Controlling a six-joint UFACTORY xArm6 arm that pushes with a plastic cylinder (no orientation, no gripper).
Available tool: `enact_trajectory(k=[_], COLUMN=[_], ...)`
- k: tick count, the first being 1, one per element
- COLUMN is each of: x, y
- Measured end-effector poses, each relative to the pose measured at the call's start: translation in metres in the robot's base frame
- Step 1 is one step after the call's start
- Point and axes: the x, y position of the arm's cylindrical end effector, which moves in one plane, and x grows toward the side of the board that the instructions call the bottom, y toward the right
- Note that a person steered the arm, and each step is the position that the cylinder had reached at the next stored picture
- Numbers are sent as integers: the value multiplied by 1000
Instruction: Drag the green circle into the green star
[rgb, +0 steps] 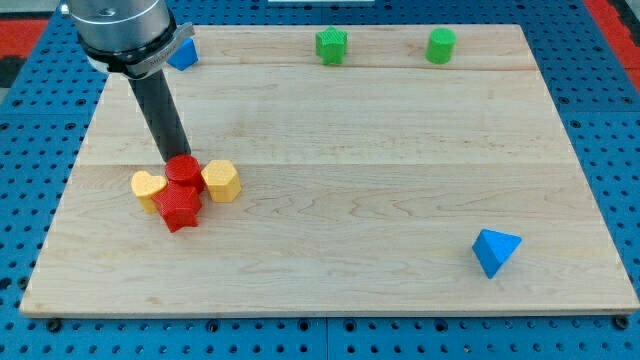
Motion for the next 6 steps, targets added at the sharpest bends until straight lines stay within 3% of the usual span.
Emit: enact_trajectory(k=[2,3,4,6], x=[-108,-186,-223,-228], y=[62,29,26,189])
